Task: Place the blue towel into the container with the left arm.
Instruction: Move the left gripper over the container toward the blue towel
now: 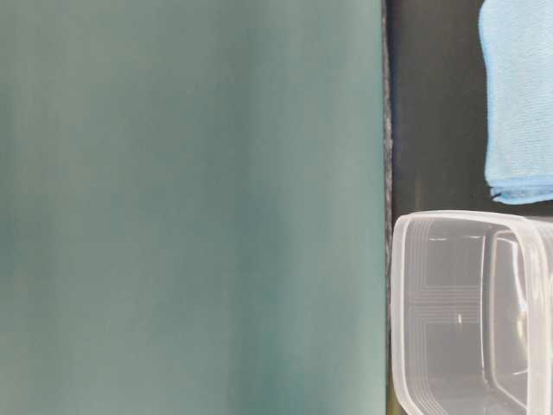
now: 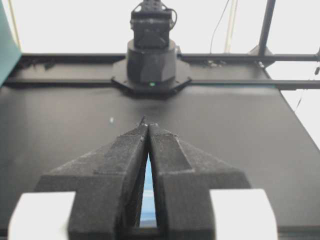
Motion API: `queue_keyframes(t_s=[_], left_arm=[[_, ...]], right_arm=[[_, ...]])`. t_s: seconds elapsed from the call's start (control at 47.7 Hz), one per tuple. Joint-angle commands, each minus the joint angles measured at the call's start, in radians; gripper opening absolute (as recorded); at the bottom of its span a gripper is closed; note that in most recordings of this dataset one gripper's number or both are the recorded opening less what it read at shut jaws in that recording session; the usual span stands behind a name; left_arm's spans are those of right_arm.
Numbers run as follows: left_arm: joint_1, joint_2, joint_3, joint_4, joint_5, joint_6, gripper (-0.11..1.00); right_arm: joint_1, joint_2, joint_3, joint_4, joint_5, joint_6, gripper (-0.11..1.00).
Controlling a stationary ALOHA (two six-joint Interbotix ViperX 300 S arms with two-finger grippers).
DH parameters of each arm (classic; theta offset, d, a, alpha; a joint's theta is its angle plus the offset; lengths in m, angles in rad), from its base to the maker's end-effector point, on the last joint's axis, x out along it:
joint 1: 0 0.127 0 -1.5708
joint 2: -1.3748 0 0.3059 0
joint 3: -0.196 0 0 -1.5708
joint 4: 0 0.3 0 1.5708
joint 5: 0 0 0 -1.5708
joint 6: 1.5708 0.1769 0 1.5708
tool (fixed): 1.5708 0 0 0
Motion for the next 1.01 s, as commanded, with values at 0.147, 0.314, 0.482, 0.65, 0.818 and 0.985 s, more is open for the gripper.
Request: queue_keyframes(t_s=[0.147, 0.314, 0.482, 0.65, 0.818, 0.985], left_arm=[[-0.008, 0.109, -0.091, 0.041, -0.049, -0.014, 0.00], [-0.009, 0.235, -0.172, 0.041, 0.101, -0.011, 0.00], [0.011, 0.324, -0.314, 0.041, 0.310, 0.005, 0.00], [0.020, 0.407, -0.430, 0.041, 0.462, 0.005, 0.00], [0.020, 0.502, -0.518, 0.041, 0.545, 0.005, 0.04], [0.015, 0.630, -0.641, 0.041, 0.626, 0.005, 0.42]], right_arm=[[-0.002, 0.014, -0.018, 0.008, -0.009, 0.026, 0.01], [-0.029, 0.014, -0.014, 0.009, -0.002, 0.040, 0.01], [-0.048, 0.008, -0.014, 0.009, 0.020, 0.052, 0.11], [-0.049, 0.003, -0.015, 0.008, 0.037, 0.055, 0.58], [-0.049, 0.000, -0.015, 0.008, 0.074, 0.055, 0.80], [-0.049, -0.012, -0.017, 0.009, 0.081, 0.054, 0.78]])
